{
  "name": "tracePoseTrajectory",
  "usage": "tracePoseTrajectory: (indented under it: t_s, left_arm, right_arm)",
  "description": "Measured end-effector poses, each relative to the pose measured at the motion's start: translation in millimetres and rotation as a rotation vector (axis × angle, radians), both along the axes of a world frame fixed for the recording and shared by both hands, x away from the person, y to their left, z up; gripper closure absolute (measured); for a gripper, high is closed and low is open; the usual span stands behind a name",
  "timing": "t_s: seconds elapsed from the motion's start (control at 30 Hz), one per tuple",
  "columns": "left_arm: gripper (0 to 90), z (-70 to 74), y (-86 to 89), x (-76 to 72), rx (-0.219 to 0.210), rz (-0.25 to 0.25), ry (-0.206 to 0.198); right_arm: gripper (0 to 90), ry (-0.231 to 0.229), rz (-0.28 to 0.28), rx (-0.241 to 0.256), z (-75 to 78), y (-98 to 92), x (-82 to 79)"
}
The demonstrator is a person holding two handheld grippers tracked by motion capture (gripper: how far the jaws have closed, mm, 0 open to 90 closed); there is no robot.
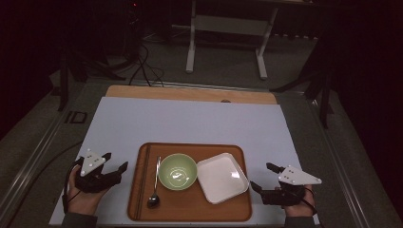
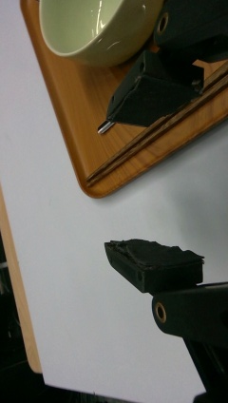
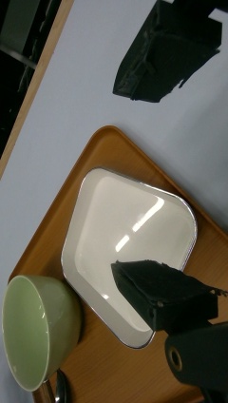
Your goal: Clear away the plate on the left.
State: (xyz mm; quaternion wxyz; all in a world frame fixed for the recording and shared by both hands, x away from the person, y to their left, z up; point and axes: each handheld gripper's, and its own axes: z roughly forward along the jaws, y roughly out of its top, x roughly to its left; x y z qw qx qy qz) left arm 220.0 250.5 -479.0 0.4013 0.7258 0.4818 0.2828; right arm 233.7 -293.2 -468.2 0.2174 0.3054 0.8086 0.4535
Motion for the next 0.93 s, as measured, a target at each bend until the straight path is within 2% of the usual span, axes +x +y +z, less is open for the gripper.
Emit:
tracePoseTrajectory:
  t_s: [0.4, 0.57, 0.7, 0.93]
  left_arm:
    - [32.4, -3.3, 8.6, -16.2, 0.019, 0.071, -0.017]
    - [32.3, -7.5, 12.1, -20.1, 0.035, 0.088, -0.001]
    - [32.3, -7.3, 16.6, -21.7, 0.022, 0.111, -0.013]
    - [32.3, -10.0, 21.1, -18.4, -0.002, 0.135, 0.0]
  right_arm:
    - [13.4, -0.004, -0.018, 0.022, 1.4, -3.9, -0.5]
    - [13.3, -0.002, -0.021, 0.025, 1.6, -4.8, -0.3]
    - [13.3, -0.007, -0.031, 0.036, 2.0, -7.4, -0.3]
    - [13.2, -0.003, -0.052, 0.042, 0.4, -12.2, 1.6]
